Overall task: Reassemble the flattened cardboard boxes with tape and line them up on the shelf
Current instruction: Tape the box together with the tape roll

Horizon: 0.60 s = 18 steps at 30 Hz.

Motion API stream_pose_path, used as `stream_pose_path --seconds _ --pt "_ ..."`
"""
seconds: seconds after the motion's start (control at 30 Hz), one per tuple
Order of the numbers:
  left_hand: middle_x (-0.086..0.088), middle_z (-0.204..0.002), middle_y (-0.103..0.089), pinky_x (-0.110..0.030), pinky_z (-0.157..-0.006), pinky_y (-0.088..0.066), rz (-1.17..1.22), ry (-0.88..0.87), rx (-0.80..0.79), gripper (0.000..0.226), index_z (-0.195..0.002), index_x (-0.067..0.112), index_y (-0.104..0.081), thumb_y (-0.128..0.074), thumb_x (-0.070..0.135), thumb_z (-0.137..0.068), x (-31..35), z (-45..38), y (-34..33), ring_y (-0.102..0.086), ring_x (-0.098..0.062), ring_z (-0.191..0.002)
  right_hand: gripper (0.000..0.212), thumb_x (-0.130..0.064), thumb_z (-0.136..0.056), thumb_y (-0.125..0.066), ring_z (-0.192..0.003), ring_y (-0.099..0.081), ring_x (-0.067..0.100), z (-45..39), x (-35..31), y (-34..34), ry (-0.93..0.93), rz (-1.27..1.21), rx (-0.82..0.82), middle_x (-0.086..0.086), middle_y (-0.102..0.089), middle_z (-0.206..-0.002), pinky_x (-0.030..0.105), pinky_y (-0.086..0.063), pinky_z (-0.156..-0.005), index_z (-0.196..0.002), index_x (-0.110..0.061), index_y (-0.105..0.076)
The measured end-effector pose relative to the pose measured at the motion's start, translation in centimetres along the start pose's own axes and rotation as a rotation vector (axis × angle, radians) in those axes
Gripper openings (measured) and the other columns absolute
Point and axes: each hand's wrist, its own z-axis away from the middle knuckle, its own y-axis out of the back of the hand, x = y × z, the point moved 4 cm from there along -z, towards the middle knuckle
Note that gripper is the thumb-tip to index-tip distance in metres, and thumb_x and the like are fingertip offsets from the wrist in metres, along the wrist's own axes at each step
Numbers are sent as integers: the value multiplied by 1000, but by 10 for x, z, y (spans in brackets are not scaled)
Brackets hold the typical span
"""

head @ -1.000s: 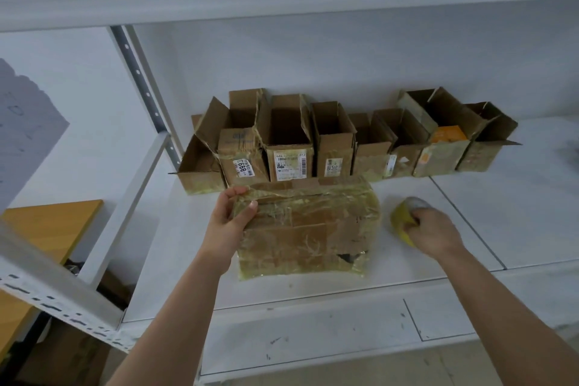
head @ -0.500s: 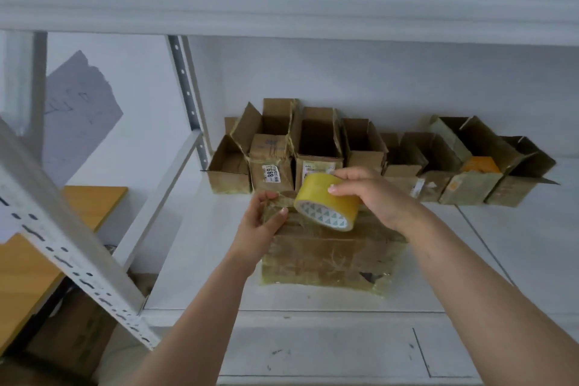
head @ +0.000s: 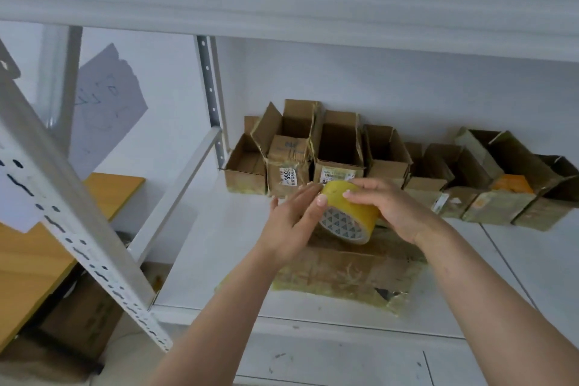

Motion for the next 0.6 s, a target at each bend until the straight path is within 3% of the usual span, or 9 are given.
stream_pose_path --seconds 0.07,0.13,0.2,0.3,0.47,0.6 --pt "5 -147 -49 -42 -119 -24 113 -4 -11 77 -146 24 -43 -35 71 -86 8 1 -5 -38 -10 -139 14 -28 -91 -62 -91 -68 11 -1 -1 -1 15 9 -27 -5 -73 -97 21 -52 -75 -102 -30 -71" --pt "4 -148 -47 -32 -113 -36 187 3 3 74 -149 22 -38 -42 64 -88 11 3 -5 -41 -8 -137 14 -31 -90 -62 -93 -68 12 -1 -2 -2 21 17 -33 -5 -73 -98 24 -51 -78 -101 -30 -70" --pt "5 -152 -43 -28 -114 -35 156 -25 3 72 -151 24 -34 -41 62 -89 13 3 -5 -37 -5 -140 19 -39 -86 -64 -93 -69 12 -2 -3 -4 37 18 -41 -3 -74 -99 23 -51 -78 -101 -31 -72" --pt "8 -155 -37 -26 -114 -34 110 -61 8 75 -152 26 -30 -38 68 -91 16 2 -4 -33 -3 -141 18 -51 -72 -64 -82 -70 4 0 -9 -12 88 11 -90 -10 -74 -91 14 -53 -66 -85 -45 -75" --pt "3 -146 -51 -32 -107 -45 298 5 90 70 -147 23 -43 -43 59 -87 21 3 -4 -46 -9 -134 29 -71 -63 -62 -85 -68 1 -2 -11 -15 125 29 -126 -19 -72 -92 11 -51 -64 -86 -56 -70" --pt "4 -125 -66 -18 -87 -53 490 137 156 41 -138 24 -55 -43 38 -102 16 -1 -7 -61 -6 -114 15 -61 -77 -59 -86 -67 -1 -2 -8 -16 110 46 -179 -22 -70 -94 11 -52 -67 -88 -57 -69"
